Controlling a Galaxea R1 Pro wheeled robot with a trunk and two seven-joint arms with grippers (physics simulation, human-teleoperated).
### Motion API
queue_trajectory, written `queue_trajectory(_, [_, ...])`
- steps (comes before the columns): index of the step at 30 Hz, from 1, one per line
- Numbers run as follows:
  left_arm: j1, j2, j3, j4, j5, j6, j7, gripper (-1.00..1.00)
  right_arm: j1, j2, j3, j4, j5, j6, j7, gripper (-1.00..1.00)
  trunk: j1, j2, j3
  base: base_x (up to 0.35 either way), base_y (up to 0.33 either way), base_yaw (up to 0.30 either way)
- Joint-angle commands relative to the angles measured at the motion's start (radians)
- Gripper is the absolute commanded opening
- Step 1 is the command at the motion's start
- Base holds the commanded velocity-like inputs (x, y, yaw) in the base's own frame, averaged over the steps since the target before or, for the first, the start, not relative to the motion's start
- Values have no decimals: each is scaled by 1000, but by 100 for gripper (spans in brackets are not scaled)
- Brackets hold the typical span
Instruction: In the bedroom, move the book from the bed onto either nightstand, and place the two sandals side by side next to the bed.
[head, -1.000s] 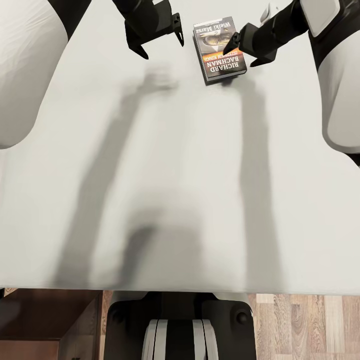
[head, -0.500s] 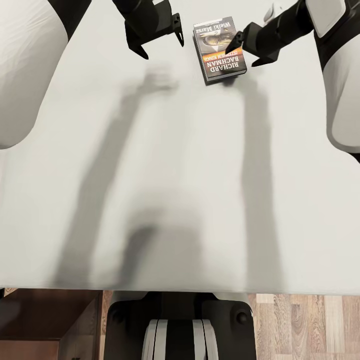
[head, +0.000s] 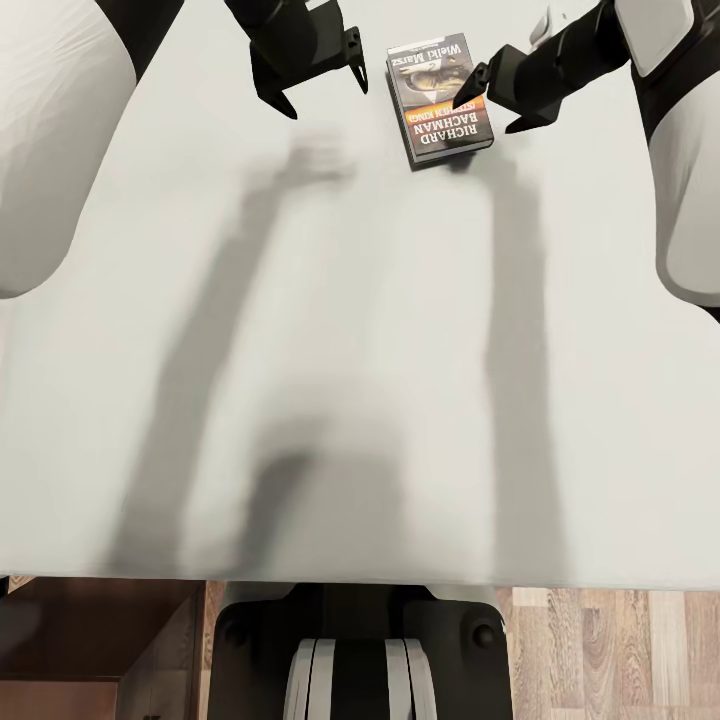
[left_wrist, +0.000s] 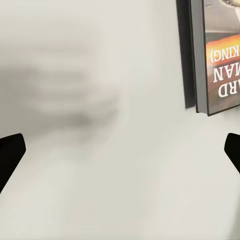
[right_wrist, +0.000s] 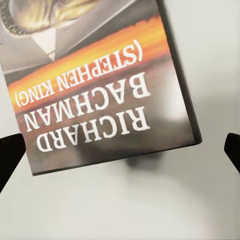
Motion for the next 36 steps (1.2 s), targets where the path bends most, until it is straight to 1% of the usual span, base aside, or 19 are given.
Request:
queue_trajectory(1, [-1, 1, -6, -1, 11, 0, 8, 100, 0, 1, -6, -1, 7, 4, 4, 100, 0, 0, 0, 0, 0, 0])
queue_trajectory(28, [1, 1, -6, -1, 11, 0, 8, 100, 9, 2, -5, 1, 8, 4, 5, 100, 0, 0, 0, 0, 0, 0])
queue_trajectory(36, [1, 1, -6, -2, 11, 0, 8, 100, 20, 4, -5, 1, 8, 4, 5, 100, 0, 0, 0, 0, 0, 0])
